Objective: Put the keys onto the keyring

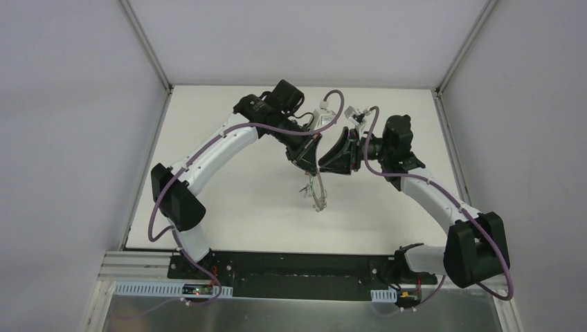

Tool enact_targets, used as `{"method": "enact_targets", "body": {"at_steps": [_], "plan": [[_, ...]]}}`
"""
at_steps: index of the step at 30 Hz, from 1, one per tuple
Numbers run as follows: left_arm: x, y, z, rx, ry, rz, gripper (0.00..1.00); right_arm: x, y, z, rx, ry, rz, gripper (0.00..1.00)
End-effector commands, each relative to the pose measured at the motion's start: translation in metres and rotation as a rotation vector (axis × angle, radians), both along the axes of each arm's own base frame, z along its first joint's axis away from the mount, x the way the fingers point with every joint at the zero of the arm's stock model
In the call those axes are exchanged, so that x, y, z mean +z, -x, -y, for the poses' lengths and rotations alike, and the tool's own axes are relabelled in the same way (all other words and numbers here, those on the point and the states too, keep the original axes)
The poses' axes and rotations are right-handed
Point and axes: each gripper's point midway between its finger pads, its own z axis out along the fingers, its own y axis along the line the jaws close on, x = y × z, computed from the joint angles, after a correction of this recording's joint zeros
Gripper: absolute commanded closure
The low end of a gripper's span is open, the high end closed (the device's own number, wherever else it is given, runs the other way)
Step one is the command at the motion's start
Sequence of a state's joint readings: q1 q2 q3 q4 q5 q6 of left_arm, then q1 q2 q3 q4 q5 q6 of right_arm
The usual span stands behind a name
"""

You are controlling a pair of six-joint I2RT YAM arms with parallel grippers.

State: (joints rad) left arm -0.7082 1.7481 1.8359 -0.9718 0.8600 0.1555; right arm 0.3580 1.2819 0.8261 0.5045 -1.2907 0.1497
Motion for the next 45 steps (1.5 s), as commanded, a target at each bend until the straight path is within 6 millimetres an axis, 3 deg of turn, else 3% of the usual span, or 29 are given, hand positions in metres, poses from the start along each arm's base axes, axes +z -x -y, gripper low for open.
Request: {"method": "enact_targets", "body": {"at_steps": [1,21,34,38,45], "plan": [[0.0094,0.0074,0.0079,-0.027,0.043,-0.025,1.00,0.0084,0.0022,-0.0033,0.024,-0.020,0.058,0.60],[0.0080,0.0084,0.0059,-0.037,0.038,-0.012,1.00,0.0045,0.0005,-0.0052,0.030,-0.014,0.048,0.90],[0.0061,0.0088,0.0060,-0.039,0.034,-0.018,1.00,0.0050,0.0003,-0.0050,0.027,-0.015,0.047,0.89],[0.0064,0.0084,0.0061,-0.039,0.035,-0.018,1.00,0.0052,0.0011,-0.0052,0.031,-0.015,0.048,1.00],[0.0059,0.0065,0.0035,-0.049,0.032,0.021,0.98,0.0084,0.0010,-0.0041,0.027,-0.019,0.060,1.00]]}}
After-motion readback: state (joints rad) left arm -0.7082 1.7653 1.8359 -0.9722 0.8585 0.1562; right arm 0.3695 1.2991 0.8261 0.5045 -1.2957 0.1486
